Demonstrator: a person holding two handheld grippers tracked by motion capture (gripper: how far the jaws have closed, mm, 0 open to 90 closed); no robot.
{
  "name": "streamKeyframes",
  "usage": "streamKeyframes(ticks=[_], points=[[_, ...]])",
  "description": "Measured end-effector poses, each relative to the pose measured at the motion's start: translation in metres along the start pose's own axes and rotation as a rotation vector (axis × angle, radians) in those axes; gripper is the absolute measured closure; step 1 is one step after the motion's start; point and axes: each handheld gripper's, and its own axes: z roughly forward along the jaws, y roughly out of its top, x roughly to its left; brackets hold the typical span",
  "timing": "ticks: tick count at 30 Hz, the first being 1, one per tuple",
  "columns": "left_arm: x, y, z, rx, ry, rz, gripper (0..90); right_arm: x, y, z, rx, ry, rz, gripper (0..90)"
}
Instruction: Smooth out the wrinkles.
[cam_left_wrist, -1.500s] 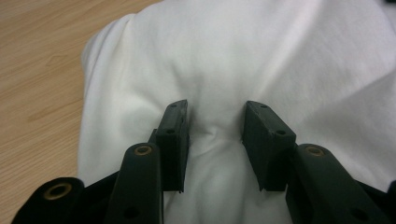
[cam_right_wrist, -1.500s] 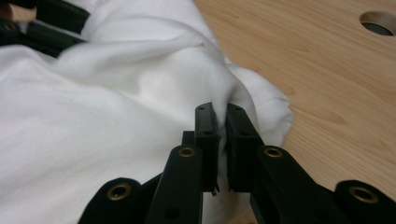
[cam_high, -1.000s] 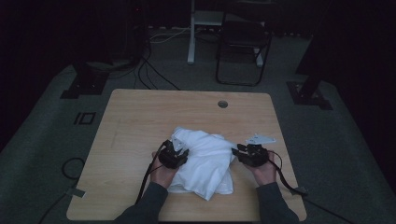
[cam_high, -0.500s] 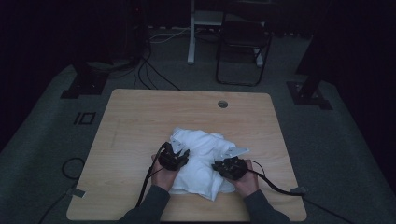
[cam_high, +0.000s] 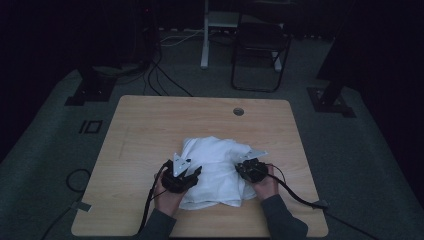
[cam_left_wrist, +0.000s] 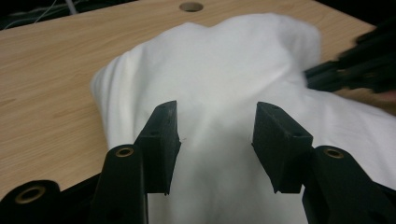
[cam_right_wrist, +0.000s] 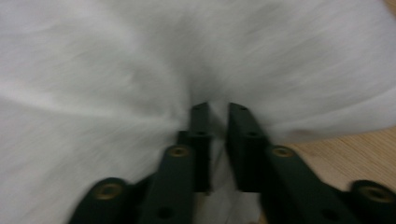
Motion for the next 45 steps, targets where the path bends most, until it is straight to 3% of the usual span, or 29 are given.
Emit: streamKeyframes(ticks=[2,5,7,9,10,13,15,19,21,23,27,36,37,45], points=[[-0.003,-0.001,-0.003,-0.009,-0.017,-0.004,50.5,0.0,0.001,-0.004,-0.021,-0.031,0.03,64.2],[-0.006,0.002,-0.01,-0.021,-0.016,0.011,49.8,0.006,0.0,-0.027,-0.114,-0.044,0.066,53.4],[-0.006,0.002,-0.012,-0.015,-0.029,0.011,49.6,0.013,-0.001,-0.046,-0.201,-0.016,0.053,51.0],[-0.007,-0.002,-0.01,0.007,-0.034,0.013,49.0,0.023,-0.003,-0.055,-0.237,0.076,0.03,49.5],[-0.008,-0.004,-0.007,0.016,-0.034,0.012,49.0,0.028,-0.004,-0.055,-0.228,0.105,0.013,49.0],[-0.011,-0.012,0.002,0.05,-0.049,0.013,48.8,0.04,-0.01,-0.042,-0.181,0.12,-0.038,49.8],[-0.015,-0.017,0.01,0.071,-0.054,0.031,47.7,0.041,-0.012,-0.029,-0.11,0.074,-0.054,50.7],[-0.019,-0.023,0.018,0.065,-0.04,0.042,47.1,0.033,-0.009,-0.007,-0.062,0.053,-0.06,50.7],[-0.018,-0.023,0.019,0.064,-0.029,0.048,47.4,0.032,-0.007,-0.004,-0.059,0.055,-0.052,51.0],[-0.01,-0.022,0.024,0.07,0.001,0.041,47.6,0.029,0.004,0.009,-0.067,0.041,-0.034,51.3],[0.001,-0.02,0.028,0.073,0.015,0.039,47.8,0.03,0.012,0.017,-0.079,0.033,-0.032,51.1],[0.03,-0.009,0.042,0.082,0.072,0.008,48.7,0.026,0.032,0.039,-0.109,0.044,0.004,48.4],[0.032,-0.008,0.043,0.085,0.078,0.004,48.8,0.022,0.036,0.044,-0.121,0.058,0.03,47.7],[0.042,-0.002,0.053,0.079,0.088,-0.011,48.9,0.011,0.041,0.051,-0.144,0.07,0.069,44.1]])
